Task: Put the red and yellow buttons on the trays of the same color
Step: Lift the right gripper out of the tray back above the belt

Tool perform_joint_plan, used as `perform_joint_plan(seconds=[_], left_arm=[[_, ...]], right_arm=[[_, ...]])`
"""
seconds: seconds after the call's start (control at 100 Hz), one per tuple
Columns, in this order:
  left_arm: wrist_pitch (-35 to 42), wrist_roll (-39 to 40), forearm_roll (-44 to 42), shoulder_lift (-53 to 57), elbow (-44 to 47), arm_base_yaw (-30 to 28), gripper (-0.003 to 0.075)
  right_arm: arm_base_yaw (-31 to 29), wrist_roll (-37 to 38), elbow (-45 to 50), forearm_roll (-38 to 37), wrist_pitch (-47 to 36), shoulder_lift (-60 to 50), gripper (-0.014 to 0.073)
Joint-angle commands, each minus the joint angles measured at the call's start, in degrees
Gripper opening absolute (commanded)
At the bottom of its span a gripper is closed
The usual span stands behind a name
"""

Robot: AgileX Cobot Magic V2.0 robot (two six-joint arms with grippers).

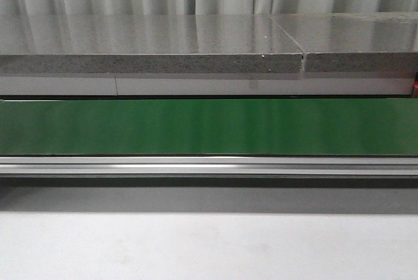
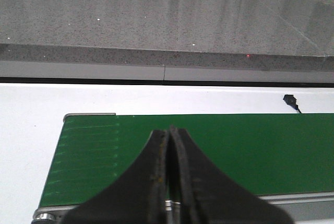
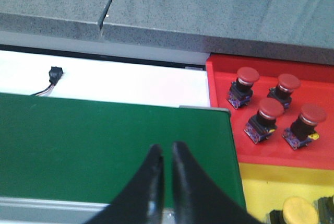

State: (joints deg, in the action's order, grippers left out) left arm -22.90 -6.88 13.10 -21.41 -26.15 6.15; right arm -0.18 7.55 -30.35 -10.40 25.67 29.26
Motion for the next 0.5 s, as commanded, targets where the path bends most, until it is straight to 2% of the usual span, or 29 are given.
perform_joint_plan(seconds=[0.0, 0.14, 0.49], left_arm=[[4.2, -0.1, 0.4, -0.3, -1.6, 0.4, -0.0019], [4.2, -0.1, 0.4, -0.3, -1.6, 0.4, -0.0019], [4.2, -0.1, 0.4, -0.3, -1.6, 0.4, -0.0019]], right_arm=[[0.0, -0.6, 0.7, -1.3, -4.3, -3.3, -0.0064], [0.0, -0.6, 2.1, -1.3, -3.4, -7.2, -0.0067], [0.0, -0.6, 2.1, -1.3, -2.8, -7.5, -0.0067]])
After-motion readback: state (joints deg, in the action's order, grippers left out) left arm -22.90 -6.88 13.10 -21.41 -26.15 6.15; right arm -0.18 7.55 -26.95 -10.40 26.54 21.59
